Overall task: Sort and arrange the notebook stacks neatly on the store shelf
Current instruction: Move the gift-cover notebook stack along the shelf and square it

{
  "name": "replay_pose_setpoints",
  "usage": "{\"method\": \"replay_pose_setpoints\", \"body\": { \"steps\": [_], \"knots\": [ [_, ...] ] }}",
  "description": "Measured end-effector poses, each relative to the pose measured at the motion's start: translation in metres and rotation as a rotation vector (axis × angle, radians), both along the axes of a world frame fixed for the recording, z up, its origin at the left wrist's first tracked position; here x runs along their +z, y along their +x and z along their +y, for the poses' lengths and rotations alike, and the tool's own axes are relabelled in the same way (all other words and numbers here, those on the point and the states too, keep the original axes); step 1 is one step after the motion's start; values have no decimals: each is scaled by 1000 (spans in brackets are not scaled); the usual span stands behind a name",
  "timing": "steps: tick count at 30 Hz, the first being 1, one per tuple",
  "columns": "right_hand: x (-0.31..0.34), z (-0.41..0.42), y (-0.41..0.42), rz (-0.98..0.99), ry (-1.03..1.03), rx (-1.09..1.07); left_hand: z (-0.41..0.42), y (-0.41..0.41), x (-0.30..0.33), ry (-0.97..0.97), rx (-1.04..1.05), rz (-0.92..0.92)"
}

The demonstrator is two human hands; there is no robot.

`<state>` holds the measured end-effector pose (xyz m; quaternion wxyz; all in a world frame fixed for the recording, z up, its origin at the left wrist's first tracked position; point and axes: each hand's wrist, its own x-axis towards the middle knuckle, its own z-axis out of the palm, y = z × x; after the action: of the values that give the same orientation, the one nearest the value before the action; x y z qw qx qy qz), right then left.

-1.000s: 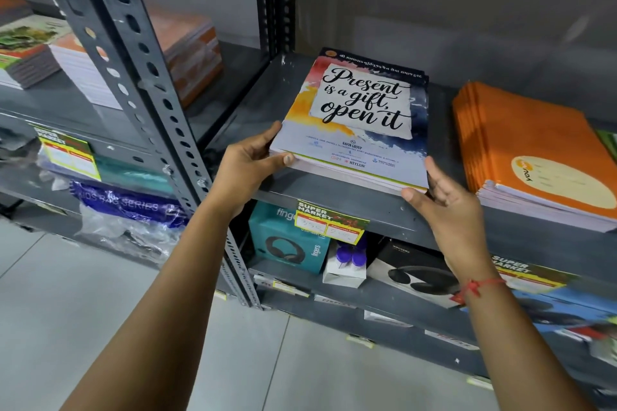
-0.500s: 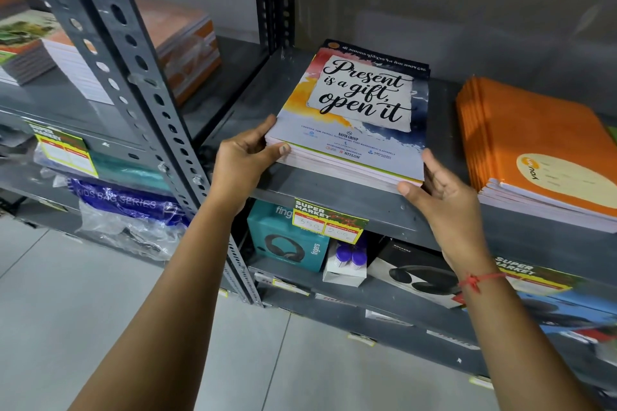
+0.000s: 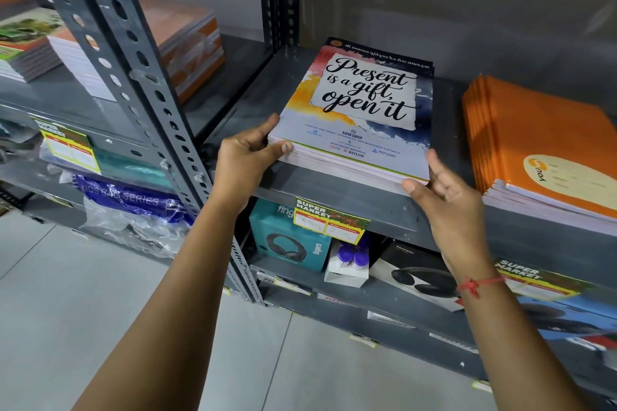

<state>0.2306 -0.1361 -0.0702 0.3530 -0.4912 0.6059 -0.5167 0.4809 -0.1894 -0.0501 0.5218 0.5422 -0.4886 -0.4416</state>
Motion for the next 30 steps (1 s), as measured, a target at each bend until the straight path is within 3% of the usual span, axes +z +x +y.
{"method": "replay_pose_setpoints", "body": {
  "steps": [30],
  "knots": [
    [16,9,16,196,-19,-192,-4,1,1,7,23,10]
  ]
}}
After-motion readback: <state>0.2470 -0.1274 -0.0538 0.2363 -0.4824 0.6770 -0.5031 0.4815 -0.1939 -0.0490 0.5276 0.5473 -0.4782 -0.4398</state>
